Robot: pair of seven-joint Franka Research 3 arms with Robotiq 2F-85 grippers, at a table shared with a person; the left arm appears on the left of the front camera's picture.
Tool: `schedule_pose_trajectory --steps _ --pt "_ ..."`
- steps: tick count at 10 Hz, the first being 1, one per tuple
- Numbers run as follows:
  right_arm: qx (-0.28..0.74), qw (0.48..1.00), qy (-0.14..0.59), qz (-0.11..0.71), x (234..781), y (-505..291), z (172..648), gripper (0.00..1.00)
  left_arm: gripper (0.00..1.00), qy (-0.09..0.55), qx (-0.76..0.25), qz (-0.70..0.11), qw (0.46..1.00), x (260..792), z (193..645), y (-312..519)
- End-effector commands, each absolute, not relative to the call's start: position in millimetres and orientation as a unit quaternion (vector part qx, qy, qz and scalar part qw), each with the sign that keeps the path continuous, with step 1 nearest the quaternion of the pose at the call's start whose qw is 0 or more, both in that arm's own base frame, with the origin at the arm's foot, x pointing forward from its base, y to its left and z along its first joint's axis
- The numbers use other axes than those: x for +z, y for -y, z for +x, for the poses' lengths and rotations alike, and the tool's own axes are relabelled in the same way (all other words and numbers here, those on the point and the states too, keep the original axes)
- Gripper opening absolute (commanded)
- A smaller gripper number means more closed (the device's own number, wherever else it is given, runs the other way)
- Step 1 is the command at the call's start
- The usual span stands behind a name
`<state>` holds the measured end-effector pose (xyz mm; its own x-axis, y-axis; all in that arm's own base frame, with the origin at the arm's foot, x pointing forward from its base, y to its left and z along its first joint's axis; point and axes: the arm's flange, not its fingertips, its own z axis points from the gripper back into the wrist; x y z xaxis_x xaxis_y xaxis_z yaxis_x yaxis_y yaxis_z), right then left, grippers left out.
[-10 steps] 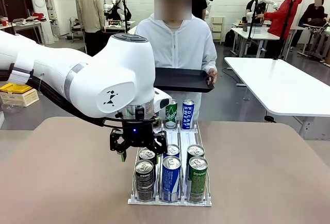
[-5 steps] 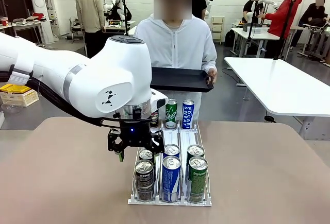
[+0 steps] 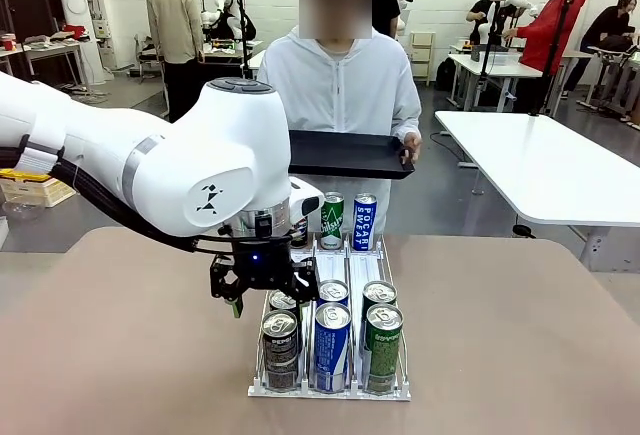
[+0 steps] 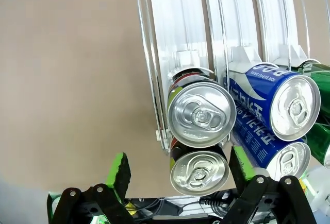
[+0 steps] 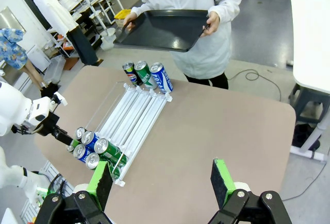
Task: Retrieve and hand over the desired beverage to the person.
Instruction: Pick up a can of the same type that the person held from the Automatic Can Dispenser.
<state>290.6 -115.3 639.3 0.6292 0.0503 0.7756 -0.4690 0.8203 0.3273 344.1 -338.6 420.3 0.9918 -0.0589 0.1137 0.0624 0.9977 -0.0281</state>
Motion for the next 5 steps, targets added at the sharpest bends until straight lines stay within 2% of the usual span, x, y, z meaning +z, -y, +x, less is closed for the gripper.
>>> schedule_pose_trajectory --steps 1,5 --pt "0.153 0.860 0.404 0.272 638.8 114.8 292.3 1.00 1.00 0.047 -0.040 -0.037 0.997 410.2 344.4 336.4" --pt "0.153 0.860 0.404 0.272 638.8 114.8 292.3 1.00 1.00 0.039 -0.045 -0.033 0.998 404.3 345.6 337.9"
